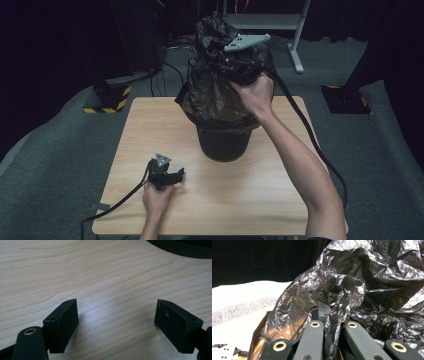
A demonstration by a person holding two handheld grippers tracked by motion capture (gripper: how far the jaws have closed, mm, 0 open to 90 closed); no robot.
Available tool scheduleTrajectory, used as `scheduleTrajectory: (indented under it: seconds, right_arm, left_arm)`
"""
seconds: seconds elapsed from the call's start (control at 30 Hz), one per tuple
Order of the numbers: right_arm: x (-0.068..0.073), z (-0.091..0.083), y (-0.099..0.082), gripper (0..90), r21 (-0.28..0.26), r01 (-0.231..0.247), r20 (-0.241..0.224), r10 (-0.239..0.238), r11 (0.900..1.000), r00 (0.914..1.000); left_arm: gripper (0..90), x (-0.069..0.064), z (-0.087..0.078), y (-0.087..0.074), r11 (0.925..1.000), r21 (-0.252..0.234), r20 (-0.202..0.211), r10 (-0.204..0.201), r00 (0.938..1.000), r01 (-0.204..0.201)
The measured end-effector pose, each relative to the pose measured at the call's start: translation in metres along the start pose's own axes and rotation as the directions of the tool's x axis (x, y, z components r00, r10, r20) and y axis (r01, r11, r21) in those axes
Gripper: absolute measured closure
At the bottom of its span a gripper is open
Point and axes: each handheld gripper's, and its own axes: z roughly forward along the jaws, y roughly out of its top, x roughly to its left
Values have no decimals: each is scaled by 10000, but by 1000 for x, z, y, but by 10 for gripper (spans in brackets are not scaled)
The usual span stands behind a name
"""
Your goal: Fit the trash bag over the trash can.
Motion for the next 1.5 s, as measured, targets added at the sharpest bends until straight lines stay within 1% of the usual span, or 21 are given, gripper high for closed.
scheduleTrajectory:
  seconds: [0.1, 0.5, 0.67, 0.77, 0.87, 1.0, 1.13, 1.17, 1.3, 1.37, 1.4, 1.47, 1.5]
  right_arm:
    - [-3, 3, -5, 893, 193, -120, -32, 121, 9997, 9999]
    - [-11, 14, -19, 892, 978, -242, -149, 258, 9949, 9996]
    - [-17, 20, -26, 891, 1368, -416, -107, 435, 9897, 9990]
    - [-21, 22, -31, 891, 1525, -603, -52, 618, 9865, 9981]
    - [-24, 26, -36, 890, 1717, -675, -46, 693, 9828, 9976]
    - [-27, 33, -41, 888, 2146, -788, -64, 820, 9735, 9966]
    - [-27, 42, -47, 886, 2634, -819, -128, 884, 9612, 9960]
    - [-27, 44, -49, 886, 2734, -727, -150, 798, 9591, 9967]
    - [-24, 55, -55, 879, 3261, -607, -187, 706, 9434, 9973]
    - [-24, 59, -56, 878, 3423, -600, -189, 707, 9377, 9973]
    - [-24, 60, -56, 878, 3446, -599, -173, 701, 9368, 9974]
    - [-26, 60, -56, 878, 3518, -743, -250, 887, 9331, 9957]
    - [-27, 61, -56, 876, 3663, -754, -314, 933, 9274, 9951]
  left_arm:
    - [191, 0, 0, 0, 10000, -3, 1, -1, 10000, 1]
    - [191, 0, 0, 0, 10000, -11, -6, -4, 10000, 4]
    - [191, 0, 0, 0, 10000, -12, 1, 2, 10000, -2]
    - [191, 0, 0, 0, 10000, -11, 0, 5, 10000, -5]
    - [191, 0, 0, 0, 10000, -9, -2, 9, 10000, -9]
    - [191, 0, 0, 0, 10000, -6, -4, -6, 10000, 6]
    - [191, 0, 0, 0, 10000, -10, -3, -13, 10000, 13]
    - [191, 0, 0, 0, 10000, -10, -2, -17, 10000, 17]
    - [191, 0, 0, 0, 10000, -11, -1, -16, 10000, 16]
    - [191, 0, 0, 0, 10000, -11, -1, -11, 10000, 11]
    - [191, 0, 0, 0, 10000, -13, -3, -11, 10000, 11]
    - [191, 0, 0, 0, 10000, -11, -3, -11, 10000, 11]
    - [191, 0, 0, 0, 10000, -11, -2, -10, 10000, 10]
